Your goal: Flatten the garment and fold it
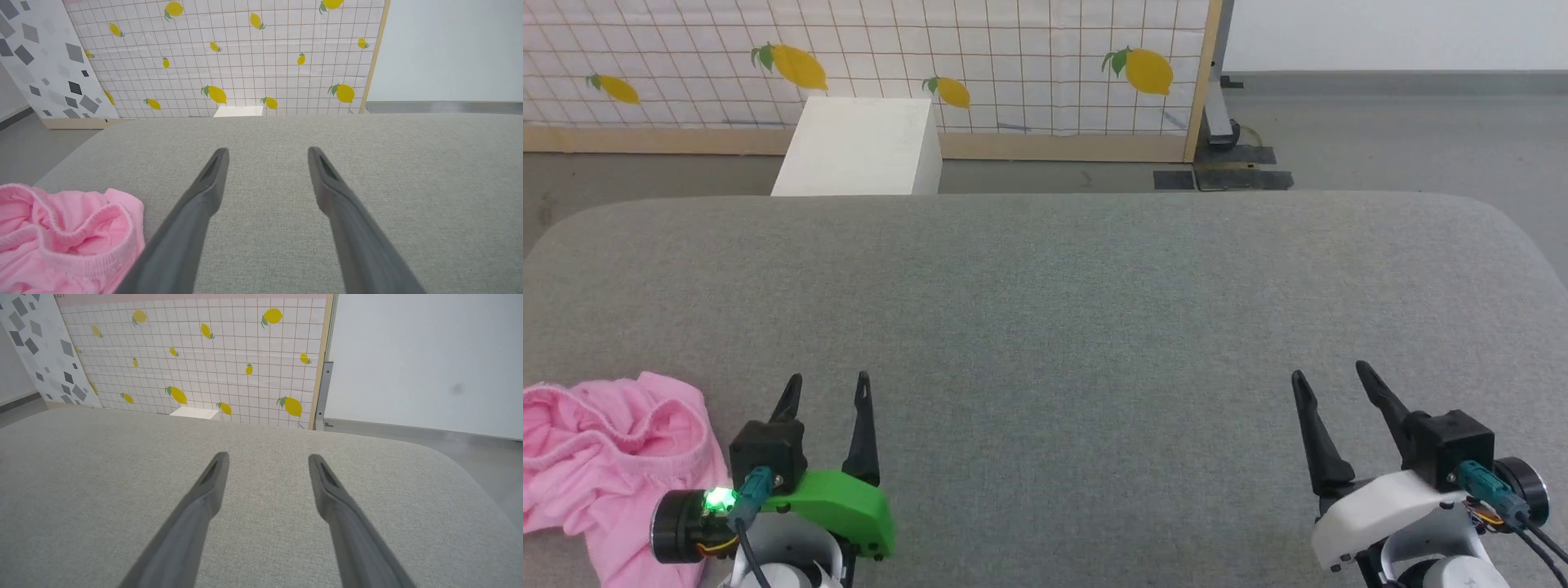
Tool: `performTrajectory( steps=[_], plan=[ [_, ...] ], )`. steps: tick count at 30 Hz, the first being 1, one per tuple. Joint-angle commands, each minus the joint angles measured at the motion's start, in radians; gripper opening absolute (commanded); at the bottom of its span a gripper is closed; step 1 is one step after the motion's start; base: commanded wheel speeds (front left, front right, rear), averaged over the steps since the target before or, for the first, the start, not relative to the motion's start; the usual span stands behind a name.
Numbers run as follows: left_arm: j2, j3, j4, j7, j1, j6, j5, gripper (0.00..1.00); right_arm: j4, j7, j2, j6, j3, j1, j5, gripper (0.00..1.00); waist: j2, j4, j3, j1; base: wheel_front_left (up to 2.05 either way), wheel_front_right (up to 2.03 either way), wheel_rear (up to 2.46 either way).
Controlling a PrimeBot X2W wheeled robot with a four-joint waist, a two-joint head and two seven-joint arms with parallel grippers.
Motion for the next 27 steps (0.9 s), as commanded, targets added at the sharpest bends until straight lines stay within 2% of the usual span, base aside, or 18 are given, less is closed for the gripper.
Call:
performTrajectory(
  steps=[1,27],
  plan=[
    [-0.001,0.001,0.005,-0.011,0.006,0.008,-0.009,1.00,0.005,-0.012,0.000,0.000,0.003,0.013,0.012,1.00,0.0013,0.007,0.000,0.0000,0.00,0.00,0.00],
    [0.000,0.000,0.028,-0.068,0.032,0.023,-0.034,1.00,0.038,-0.070,0.000,-0.001,0.016,0.037,0.068,1.00,0.0030,0.196,-0.003,0.0000,0.00,0.00,0.00]
  ],
)
